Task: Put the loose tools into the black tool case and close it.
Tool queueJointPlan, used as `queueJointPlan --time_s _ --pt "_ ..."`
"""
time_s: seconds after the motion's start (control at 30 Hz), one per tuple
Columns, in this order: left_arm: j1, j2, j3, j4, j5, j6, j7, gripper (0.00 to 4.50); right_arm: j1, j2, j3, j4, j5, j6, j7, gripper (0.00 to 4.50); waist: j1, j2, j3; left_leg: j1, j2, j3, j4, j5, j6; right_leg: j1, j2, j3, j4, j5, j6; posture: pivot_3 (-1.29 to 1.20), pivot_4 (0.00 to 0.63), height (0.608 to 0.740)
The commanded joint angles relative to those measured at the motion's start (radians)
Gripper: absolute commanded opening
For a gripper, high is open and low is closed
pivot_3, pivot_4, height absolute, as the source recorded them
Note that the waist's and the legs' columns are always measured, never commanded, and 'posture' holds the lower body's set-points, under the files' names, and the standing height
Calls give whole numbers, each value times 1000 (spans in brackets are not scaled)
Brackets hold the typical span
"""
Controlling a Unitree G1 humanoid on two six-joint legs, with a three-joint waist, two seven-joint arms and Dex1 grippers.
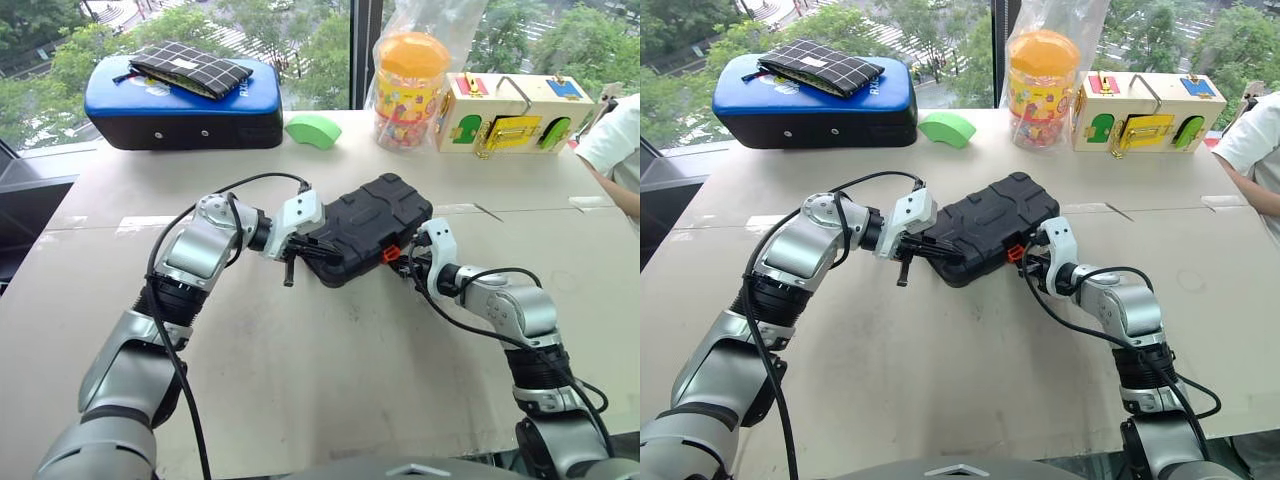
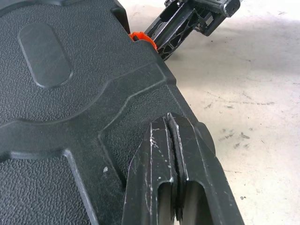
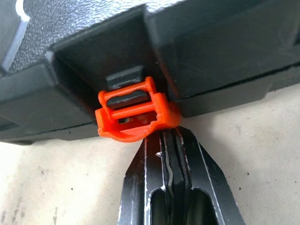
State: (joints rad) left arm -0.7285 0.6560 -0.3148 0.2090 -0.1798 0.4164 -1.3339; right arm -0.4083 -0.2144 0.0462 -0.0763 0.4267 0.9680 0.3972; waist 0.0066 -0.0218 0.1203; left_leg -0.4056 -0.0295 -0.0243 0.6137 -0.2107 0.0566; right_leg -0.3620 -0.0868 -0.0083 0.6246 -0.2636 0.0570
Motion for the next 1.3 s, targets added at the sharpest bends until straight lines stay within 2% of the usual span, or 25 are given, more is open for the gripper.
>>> queueJointPlan --time_s 0.03,0.3,0.43,0.53,0.77,0.97,1.3 --pt "49 -2 -57 43 59 5 4 9 -46 33 -94 -114 72 -15 -15 0 -1 0 0 0 0 0 0 0 0 0 0 0 0 0 0 0 150 740" --pt "81 6 -70 26 75 -1 6 9 -84 75 -146 -227 170 78 -35 0 -19 1 0 -1 0 0 -1 0 0 -2 -1 0 0 0 0 0 150 740" --pt "84 4 -71 24 78 1 7 9 -95 86 -135 -231 177 92 -39 0 -21 7 -5 0 0 0 -2 0 0 -2 -1 1 0 0 0 0 150 740" --pt "89 3 -70 16 79 7 8 9 -96 85 -124 -230 178 88 -44 0 -14 3 -8 0 0 -2 -6 0 0 -2 -1 -1 -1 -1 -1 0 150 740" --pt "96 3 -65 17 78 10 16 9 -59 20 -129 -296 186 121 -62 0 -15 5 -10 -7 -2 -2 -4 0 0 -8 -2 0 -3 -1 -1 0 150 740" --pt "95 5 -64 30 79 -1 10 9 15 -108 -96 -351 170 228 -68 0 -15 3 -12 -8 -2 -2 -4 0 0 -8 -3 0 -3 -1 -1 0 150 740" --pt "91 9 -67 28 76 -8 -8 9 -23 -90 -2 -217 91 177 -82 0 -18 3 -14 -8 -1 -2 -4 0 0 -8 -2 0 -3 -1 -1 0 150 740"
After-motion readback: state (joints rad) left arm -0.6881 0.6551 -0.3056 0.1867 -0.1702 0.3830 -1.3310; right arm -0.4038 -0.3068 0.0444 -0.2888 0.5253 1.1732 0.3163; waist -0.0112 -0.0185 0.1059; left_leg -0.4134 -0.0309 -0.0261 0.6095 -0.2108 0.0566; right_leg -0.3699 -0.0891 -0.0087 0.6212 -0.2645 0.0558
